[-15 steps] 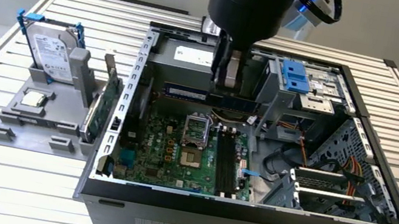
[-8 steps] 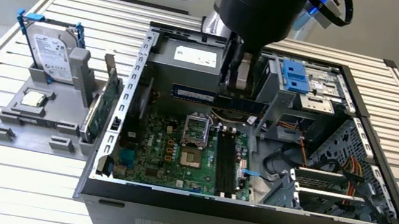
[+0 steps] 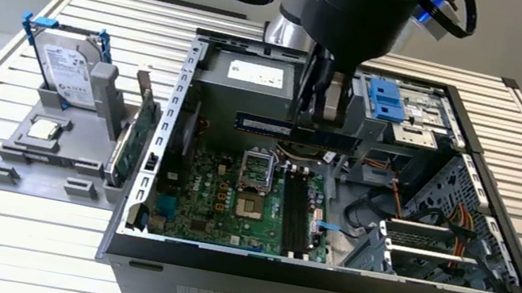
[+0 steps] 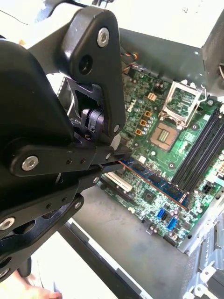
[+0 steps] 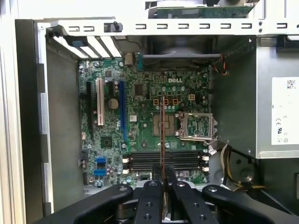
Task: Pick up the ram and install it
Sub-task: 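Pick up the ram and move it above insertion slot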
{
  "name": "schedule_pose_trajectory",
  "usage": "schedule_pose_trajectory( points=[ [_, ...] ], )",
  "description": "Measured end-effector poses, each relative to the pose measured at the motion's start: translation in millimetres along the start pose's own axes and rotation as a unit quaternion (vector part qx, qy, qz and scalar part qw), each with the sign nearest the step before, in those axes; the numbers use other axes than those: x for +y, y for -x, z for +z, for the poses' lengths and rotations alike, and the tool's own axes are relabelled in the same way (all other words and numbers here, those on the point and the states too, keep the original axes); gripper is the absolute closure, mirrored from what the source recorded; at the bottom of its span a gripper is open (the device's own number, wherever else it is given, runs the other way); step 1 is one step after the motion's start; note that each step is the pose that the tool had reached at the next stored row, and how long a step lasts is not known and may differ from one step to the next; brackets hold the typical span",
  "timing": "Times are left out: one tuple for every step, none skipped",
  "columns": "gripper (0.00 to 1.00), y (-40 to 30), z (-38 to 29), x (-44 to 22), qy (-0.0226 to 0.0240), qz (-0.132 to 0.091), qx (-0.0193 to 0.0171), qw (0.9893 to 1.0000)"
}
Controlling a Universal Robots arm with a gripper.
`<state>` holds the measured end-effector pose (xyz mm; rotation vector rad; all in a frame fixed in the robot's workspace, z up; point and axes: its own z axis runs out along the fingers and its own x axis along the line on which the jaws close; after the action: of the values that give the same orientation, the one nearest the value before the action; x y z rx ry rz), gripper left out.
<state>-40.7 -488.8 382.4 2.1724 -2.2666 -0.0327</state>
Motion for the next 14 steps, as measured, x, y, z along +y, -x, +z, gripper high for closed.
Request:
schedule_pose_trajectory(
  points=[
    [1.0,0.1,0.0,-1.4,0.0,0.0,0.0,1.0],
    [1.0,0.1,-0.1,-2.6,0.0,0.0,0.0,1.0],
    [1.0,0.2,0.0,-3.9,0.0,0.0,0.0,1.0],
    [1.0,0.2,-0.1,-5.3,0.0,0.0,0.0,1.0],
    [1.0,0.3,-0.1,-6.6,0.0,0.0,0.0,1.0],
    [1.0,0.3,-0.1,-7.8,0.0,0.0,0.0,1.0],
    [1.0,0.4,-0.1,-9.2,0.0,0.0,0.0,1.0],
    [1.0,0.5,-0.2,-10.6,0.0,0.0,0.0,1.0],
    [1.0,0.5,-0.2,-11.9,0.0,0.0,0.0,1.0],
    [1.0,0.6,-0.2,-13.3,0.0,0.0,0.0,1.0],
    [1.0,0.6,-0.2,-14.7,0.0,0.0,0.0,1.0],
    [1.0,0.7,-0.3,-16.0,0.0,0.0,0.0,1.0],
    [1.0,0.7,-0.3,-17.5,0.0,0.0,0.0,1.0],
    [1.0,0.8,-0.3,-18.9,0.0,0.0,0.0,1.0]
  ],
)
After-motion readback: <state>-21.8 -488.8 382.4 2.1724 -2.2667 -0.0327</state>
